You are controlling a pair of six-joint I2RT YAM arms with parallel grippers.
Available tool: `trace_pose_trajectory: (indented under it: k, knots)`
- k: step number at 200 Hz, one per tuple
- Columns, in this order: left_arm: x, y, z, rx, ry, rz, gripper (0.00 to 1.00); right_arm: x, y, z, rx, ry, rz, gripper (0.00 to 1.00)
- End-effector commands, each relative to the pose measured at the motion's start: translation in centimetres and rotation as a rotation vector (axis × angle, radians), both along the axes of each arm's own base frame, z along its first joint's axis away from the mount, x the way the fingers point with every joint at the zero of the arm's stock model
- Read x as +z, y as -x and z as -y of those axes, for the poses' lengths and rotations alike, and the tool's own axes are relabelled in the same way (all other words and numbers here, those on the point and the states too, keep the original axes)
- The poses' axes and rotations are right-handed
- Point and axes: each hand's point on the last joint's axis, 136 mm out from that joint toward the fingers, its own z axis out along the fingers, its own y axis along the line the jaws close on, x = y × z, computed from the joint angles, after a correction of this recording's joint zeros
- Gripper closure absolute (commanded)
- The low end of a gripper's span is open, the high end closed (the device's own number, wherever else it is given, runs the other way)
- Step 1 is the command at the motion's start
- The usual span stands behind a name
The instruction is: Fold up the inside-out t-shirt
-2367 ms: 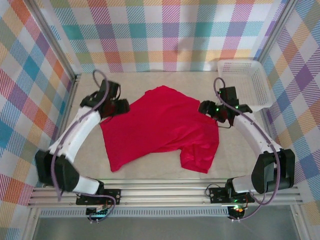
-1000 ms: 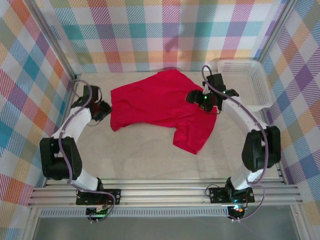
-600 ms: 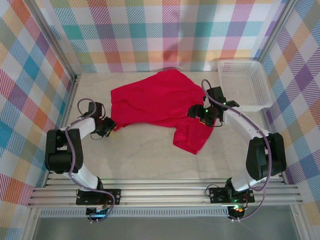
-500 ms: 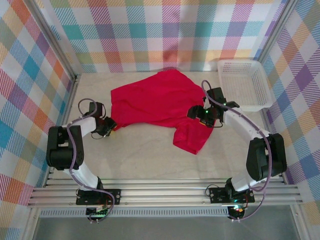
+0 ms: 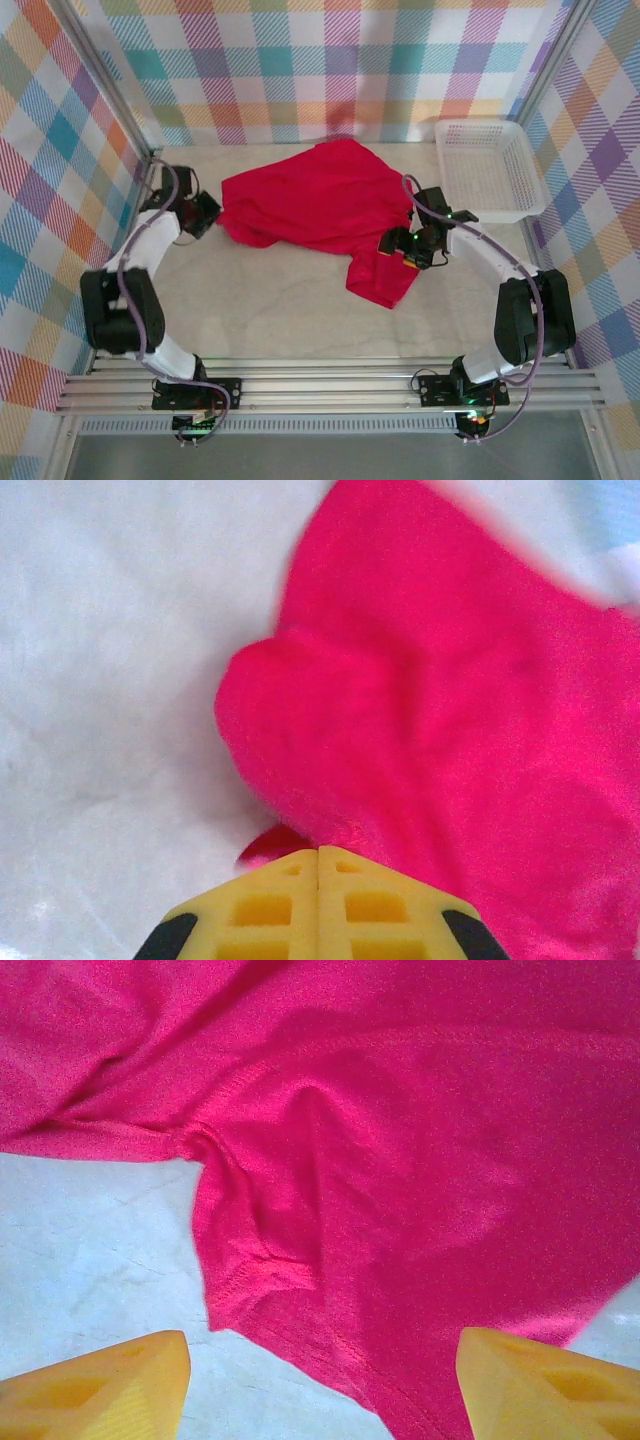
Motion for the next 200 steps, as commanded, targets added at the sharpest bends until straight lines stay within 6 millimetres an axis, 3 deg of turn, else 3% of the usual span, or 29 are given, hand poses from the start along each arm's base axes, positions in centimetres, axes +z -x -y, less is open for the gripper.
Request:
trace_pose_trajectory:
  k: [1,19,71,134,174,200]
  knots:
    - [5.8,1.9,-0.8,-0.015,-0.095,0.075,1.00,-1.5,1.9,1.0,0.020,0.068,-0.057,0.29]
    - [6.4,2.0,-0.8,-0.023,-0.100,0.077,1.00,-2.2,1.6,1.4,0.008,0.089,-0.051,0.29]
    - [3.3,1.9,-0.1,-0.056,-0.063,-0.007,1.00,-4.3,-0.1,1.9,-0.021,0.097,-0.089,0.29]
    - [2.8,1.1,-0.5,-0.060,-0.078,-0.018,1.00,-2.3,-3.3,0.0,-0.016,0.012,-0.034,0.29]
    - [2.6,0.0,-0.8,-0.063,-0.074,-0.039,1.00,-1.9,-6.3,2.0,-0.060,0.064,-0.011,0.29]
    - [1.1,0.2,-0.5,-0.067,-0.058,-0.057,1.00,-1.9,-6.9,1.3,-0.048,0.025,-0.016,0.29]
